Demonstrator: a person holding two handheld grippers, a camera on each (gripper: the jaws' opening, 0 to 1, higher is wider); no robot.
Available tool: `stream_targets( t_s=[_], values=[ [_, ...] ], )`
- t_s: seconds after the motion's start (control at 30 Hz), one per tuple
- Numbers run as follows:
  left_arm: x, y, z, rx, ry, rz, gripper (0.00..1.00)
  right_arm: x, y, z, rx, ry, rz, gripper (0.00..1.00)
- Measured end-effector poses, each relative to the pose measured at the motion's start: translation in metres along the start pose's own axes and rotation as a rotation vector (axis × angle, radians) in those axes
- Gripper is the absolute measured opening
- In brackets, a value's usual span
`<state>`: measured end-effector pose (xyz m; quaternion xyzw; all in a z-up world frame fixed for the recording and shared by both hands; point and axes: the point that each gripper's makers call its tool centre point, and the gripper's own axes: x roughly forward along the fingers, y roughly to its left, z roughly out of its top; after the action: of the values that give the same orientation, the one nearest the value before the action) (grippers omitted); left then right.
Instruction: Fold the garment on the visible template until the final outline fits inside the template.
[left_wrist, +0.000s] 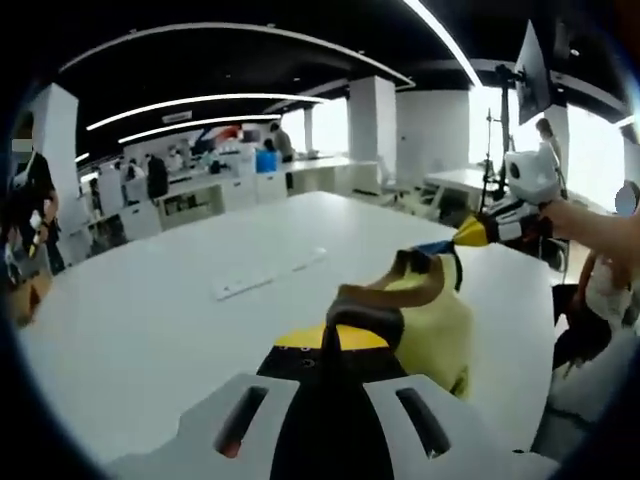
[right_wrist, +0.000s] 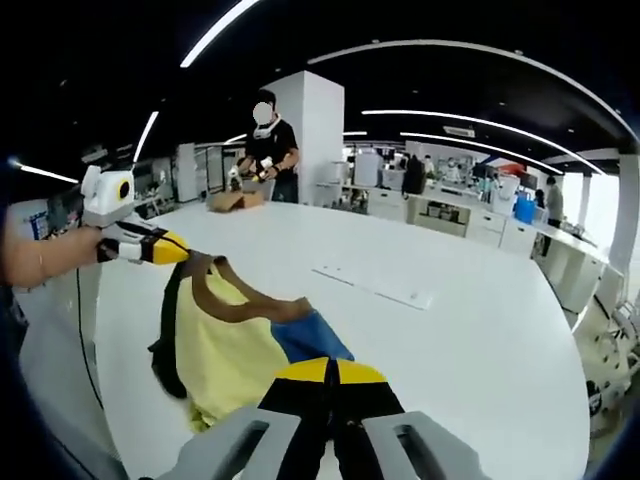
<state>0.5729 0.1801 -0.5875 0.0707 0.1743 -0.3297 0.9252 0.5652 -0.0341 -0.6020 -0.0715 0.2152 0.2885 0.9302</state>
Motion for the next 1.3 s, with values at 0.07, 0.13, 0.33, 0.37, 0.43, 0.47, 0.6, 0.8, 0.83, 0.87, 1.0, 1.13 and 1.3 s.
stream_targets(
  t_s=[0.07, 0.13, 0.33, 0.37, 0.43, 0.47, 0.6, 0.8, 0.83, 0.87, 1.0, 1.13, 1.3],
  values=[
    [0.005, 0.002, 0.001, 0.0, 0.0, 0.005, 0.0, 0.004, -0.003, 0.004, 0.005, -0.004, -0.002, 0.0],
    [0.01, 0.006, 0.004, -0.009, -0.002, 0.013, 0.0, 0.008, -0.007, 0.008, 0.001, -0.009, -0.009, 0.0],
    [0.023, 0.019, 0.014, -0.035, -0.032, 0.052, 0.0, 0.022, -0.02, 0.015, 0.021, -0.025, -0.036, 0.0],
    [0.025, 0.021, 0.016, -0.038, -0.035, 0.056, 0.0, 0.023, -0.021, 0.015, 0.023, -0.025, -0.038, 0.0],
    [0.033, 0.025, 0.018, -0.038, -0.036, 0.063, 0.0, 0.028, -0.027, 0.015, 0.036, -0.028, -0.055, 0.0],
    [0.036, 0.027, 0.019, -0.032, -0.036, 0.067, 0.0, 0.031, -0.03, 0.016, 0.045, -0.029, -0.065, 0.0],
    [0.049, 0.036, 0.022, -0.006, -0.035, 0.105, 0.0, 0.041, -0.041, 0.021, 0.07, -0.045, -0.102, 0.0],
    [0.072, 0.052, 0.021, -0.029, -0.044, 0.169, 0.0, 0.063, -0.059, 0.022, 0.1, -0.064, -0.167, 0.0],
    [0.076, 0.055, 0.021, -0.032, -0.046, 0.175, 0.0, 0.066, -0.062, 0.022, 0.102, -0.068, -0.175, 0.0],
    [0.082, 0.059, 0.02, -0.036, -0.048, 0.188, 0.0, 0.071, -0.066, 0.022, 0.106, -0.074, -0.189, 0.0],
    [0.098, 0.069, 0.016, -0.043, -0.053, 0.212, 0.0, 0.087, -0.075, 0.019, 0.114, -0.07, -0.221, 0.0],
    [0.115, 0.081, 0.007, -0.057, -0.049, 0.239, 0.0, 0.107, -0.085, 0.012, 0.11, -0.055, -0.242, 0.0],
    [0.134, 0.093, -0.008, -0.071, -0.022, 0.268, 0.0, 0.127, -0.098, -0.004, 0.121, -0.006, -0.263, 0.0]
  ],
)
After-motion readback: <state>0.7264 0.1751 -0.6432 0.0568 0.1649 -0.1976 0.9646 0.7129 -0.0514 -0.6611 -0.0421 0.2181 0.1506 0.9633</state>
